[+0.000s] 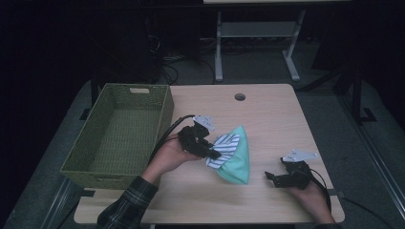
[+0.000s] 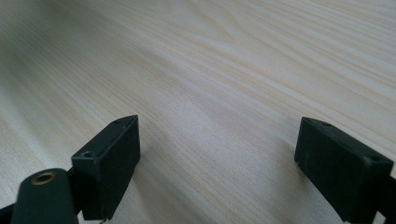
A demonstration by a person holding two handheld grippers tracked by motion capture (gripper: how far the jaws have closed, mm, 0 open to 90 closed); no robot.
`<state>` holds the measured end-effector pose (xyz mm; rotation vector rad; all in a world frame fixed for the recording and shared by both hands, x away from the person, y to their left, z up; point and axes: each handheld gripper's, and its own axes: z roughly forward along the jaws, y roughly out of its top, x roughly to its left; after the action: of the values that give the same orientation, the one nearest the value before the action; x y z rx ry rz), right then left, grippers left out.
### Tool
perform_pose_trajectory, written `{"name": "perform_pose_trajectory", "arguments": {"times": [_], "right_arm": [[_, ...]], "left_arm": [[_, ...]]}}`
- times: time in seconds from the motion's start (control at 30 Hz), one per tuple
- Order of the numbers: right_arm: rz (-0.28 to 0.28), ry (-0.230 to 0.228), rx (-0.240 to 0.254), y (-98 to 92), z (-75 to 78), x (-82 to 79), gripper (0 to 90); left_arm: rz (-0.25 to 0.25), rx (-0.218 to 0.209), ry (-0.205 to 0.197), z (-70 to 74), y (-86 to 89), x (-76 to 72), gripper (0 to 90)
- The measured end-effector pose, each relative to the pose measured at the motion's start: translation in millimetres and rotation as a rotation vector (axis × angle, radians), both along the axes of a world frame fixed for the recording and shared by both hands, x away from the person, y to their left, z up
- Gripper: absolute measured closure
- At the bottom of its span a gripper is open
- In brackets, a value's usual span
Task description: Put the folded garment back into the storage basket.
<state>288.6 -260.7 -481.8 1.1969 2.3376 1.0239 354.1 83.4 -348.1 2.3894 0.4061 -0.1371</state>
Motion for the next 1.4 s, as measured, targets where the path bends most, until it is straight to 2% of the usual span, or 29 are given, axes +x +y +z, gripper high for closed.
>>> {"name": "perform_pose_trajectory", "arguments": {"times": [0.13, 0.23, 0.5, 0.67, 0.77, 1.17, 1.23, 1.3, 1.4], "right_arm": [[0.000, 0.001, 0.000, 0.0, 0.0, 0.0, 14.0], [0.000, 0.002, 0.002, 0.1, 0.0, -0.1, 14.0], [0.000, 0.002, 0.002, 0.1, 0.0, -0.1, 14.0], [0.000, 0.002, 0.002, 0.1, 0.0, -0.1, 14.0], [0.000, 0.001, 0.001, 0.0, 0.0, 0.0, 14.0], [0.000, 0.001, 0.001, 0.1, -0.1, 0.0, 14.0], [0.000, 0.001, 0.001, 0.1, -0.1, -0.1, 14.0], [-0.004, 0.001, 0.001, 0.2, -0.2, -0.2, 13.6], [-0.004, 0.001, -0.001, 0.1, -0.2, 0.0, 13.3]], "left_arm": [[0.015, -0.002, -0.018, 10.8, 8.2, 3.4, 72.5], [0.033, -0.011, -0.015, 18.3, 15.7, 5.1, 72.5], [0.076, -0.026, -0.026, 32.3, 35.3, 9.4, 72.4], [0.103, -0.016, -0.042, 41.5, 47.9, 11.3, 72.3], [0.123, -0.031, -0.044, 47.4, 57.0, 12.2, 72.3], [0.225, -0.046, -0.081, 64.2, 97.5, 15.3, 72.3], [0.240, -0.044, -0.088, 66.3, 102.8, 15.2, 72.3], [0.256, -0.025, -0.102, 68.7, 107.8, 14.5, 72.3], [0.284, -0.036, -0.108, 71.6, 117.9, 13.2, 72.2]]}}
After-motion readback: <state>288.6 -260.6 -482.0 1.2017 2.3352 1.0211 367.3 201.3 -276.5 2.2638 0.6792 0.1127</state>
